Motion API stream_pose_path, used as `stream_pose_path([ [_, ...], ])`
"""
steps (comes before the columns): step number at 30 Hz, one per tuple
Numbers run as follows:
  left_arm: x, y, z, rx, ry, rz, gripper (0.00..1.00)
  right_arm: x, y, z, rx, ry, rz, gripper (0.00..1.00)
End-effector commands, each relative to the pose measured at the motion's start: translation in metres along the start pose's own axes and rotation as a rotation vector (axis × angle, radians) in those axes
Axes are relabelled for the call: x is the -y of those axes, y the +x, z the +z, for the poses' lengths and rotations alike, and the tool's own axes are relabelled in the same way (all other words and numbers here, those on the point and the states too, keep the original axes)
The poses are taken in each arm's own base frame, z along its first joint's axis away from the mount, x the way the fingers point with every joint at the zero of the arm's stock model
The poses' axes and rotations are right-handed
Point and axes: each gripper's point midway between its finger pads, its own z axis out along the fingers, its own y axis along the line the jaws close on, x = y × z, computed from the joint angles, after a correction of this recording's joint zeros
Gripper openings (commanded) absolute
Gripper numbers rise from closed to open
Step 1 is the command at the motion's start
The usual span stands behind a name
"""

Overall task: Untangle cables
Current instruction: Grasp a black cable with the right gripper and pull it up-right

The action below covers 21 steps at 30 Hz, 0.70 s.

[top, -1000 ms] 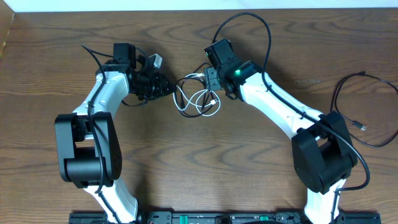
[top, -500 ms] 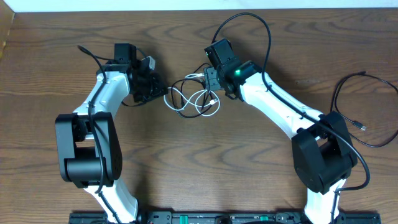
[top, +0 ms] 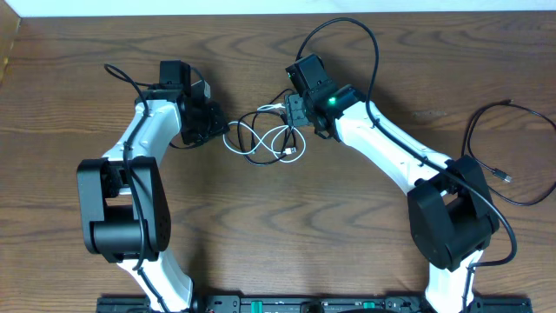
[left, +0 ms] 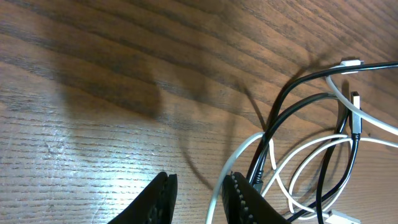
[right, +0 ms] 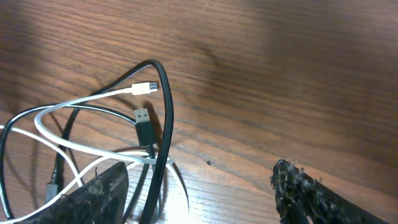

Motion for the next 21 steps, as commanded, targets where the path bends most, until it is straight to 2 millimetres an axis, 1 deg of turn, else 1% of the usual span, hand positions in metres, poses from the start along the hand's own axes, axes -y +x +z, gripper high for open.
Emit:
stream_pose_path([
  [1, -0.003, 0.002, 0.001, -0.004, -0.019, -0.007, 0.3, -0.002, 0.008, 0.006, -0.029, -0.023, 0.042, 0.7],
  [4, -0.003, 0.003, 0.001, -0.005, -0.019, -0.007, 0.31, -0.005, 0.012, 0.014, -0.041, -0.033, 0.041, 0.71],
  [6, -0.003, 0.003, 0.001, -0.005, -0.019, -0.007, 0.31, -0.006, 0.018, 0.022, -0.062, -0.038, 0.039, 0.71],
  [12, -0.004, 0.005, 0.002, -0.011, -0.02, -0.008, 0.31, -0.02, 0.05, 0.05, -0.173, -0.117, 0.035, 0.74],
  [13, -0.004, 0.005, 0.002, -0.012, -0.021, -0.008, 0.31, -0.022, 0.054, 0.054, -0.189, -0.128, 0.035, 0.73],
  [14, -0.004, 0.005, 0.003, -0.012, -0.021, -0.009, 0.31, -0.023, 0.058, 0.057, -0.202, -0.133, 0.035, 0.7],
  [15, -0.005, 0.006, 0.003, -0.013, -0.021, -0.01, 0.31, -0.023, 0.062, 0.061, -0.214, -0.135, 0.035, 0.61],
  [17, -0.005, 0.006, 0.003, -0.013, -0.022, -0.009, 0.32, -0.022, 0.067, 0.063, -0.23, -0.133, 0.025, 0.47],
  [18, -0.005, 0.006, 0.003, -0.013, -0.022, -0.009, 0.33, -0.021, 0.068, 0.064, -0.235, -0.13, 0.023, 0.41],
  [19, -0.005, 0.006, 0.003, -0.013, -0.022, -0.009, 0.34, -0.021, 0.068, 0.064, -0.235, -0.131, 0.011, 0.4],
  [21, -0.005, 0.006, 0.003, -0.012, -0.021, -0.009, 0.34, -0.02, 0.068, 0.064, -0.233, -0.131, 0.003, 0.39],
])
